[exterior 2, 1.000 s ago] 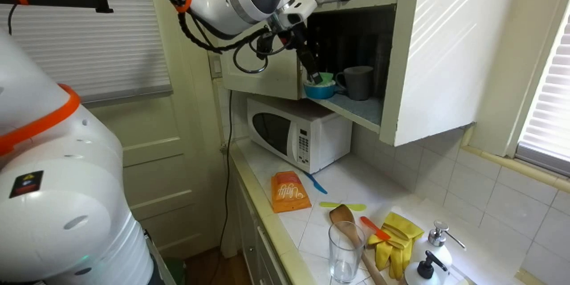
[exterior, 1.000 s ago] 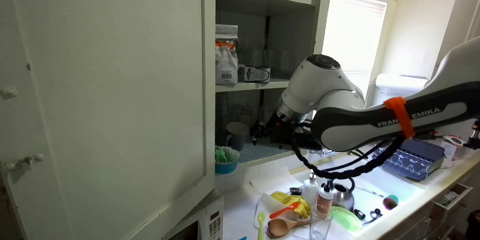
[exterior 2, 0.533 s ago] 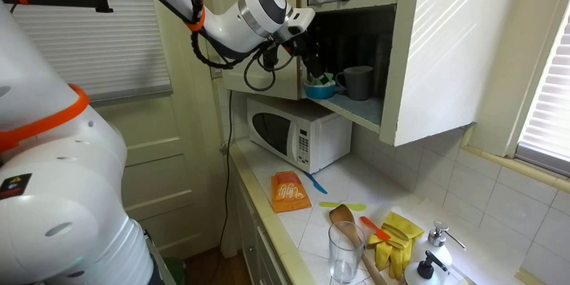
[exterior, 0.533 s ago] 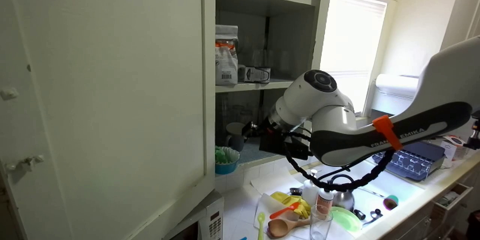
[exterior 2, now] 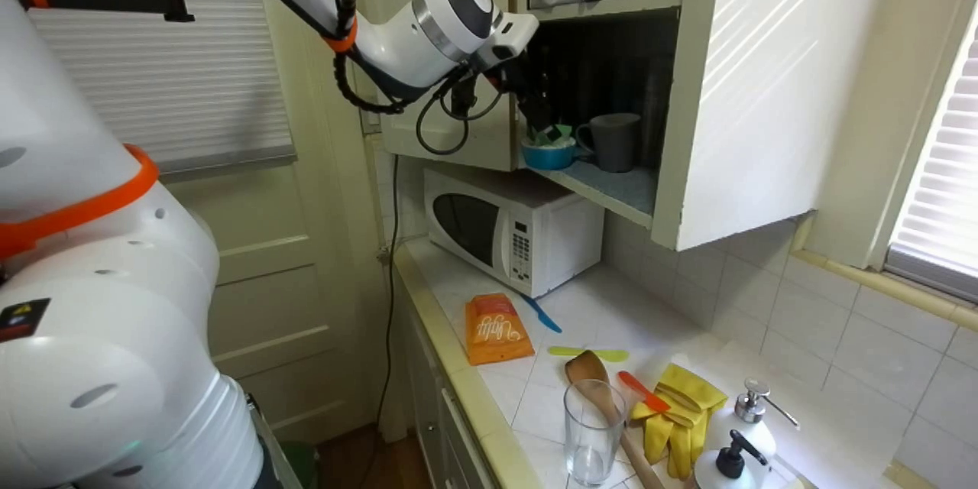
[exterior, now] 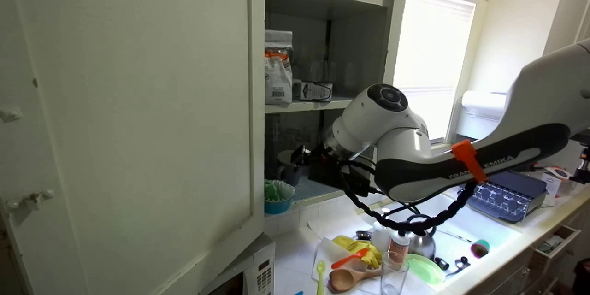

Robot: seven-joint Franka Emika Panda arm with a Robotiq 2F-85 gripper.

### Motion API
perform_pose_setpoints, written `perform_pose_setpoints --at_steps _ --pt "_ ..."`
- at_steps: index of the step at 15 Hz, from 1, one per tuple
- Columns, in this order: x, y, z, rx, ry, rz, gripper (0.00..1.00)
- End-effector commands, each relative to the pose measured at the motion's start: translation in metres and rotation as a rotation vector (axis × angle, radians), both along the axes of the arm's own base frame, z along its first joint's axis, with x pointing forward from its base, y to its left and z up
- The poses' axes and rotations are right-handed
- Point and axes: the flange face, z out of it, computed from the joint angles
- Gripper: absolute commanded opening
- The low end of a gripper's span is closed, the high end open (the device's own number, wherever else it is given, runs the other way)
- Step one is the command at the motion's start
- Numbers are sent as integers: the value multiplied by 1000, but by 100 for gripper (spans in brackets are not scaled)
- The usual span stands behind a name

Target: Put the grey mug on the second shelf of the open cabinet.

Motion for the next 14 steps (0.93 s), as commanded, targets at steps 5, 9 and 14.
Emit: perform_pose_setpoints --at_steps 5,9,14 --pt "23 -7 -2 45 -115 -163 100" --pt "28 -23 -9 53 -170 -218 100" --pt "35 -27 -17 63 -234 -208 100"
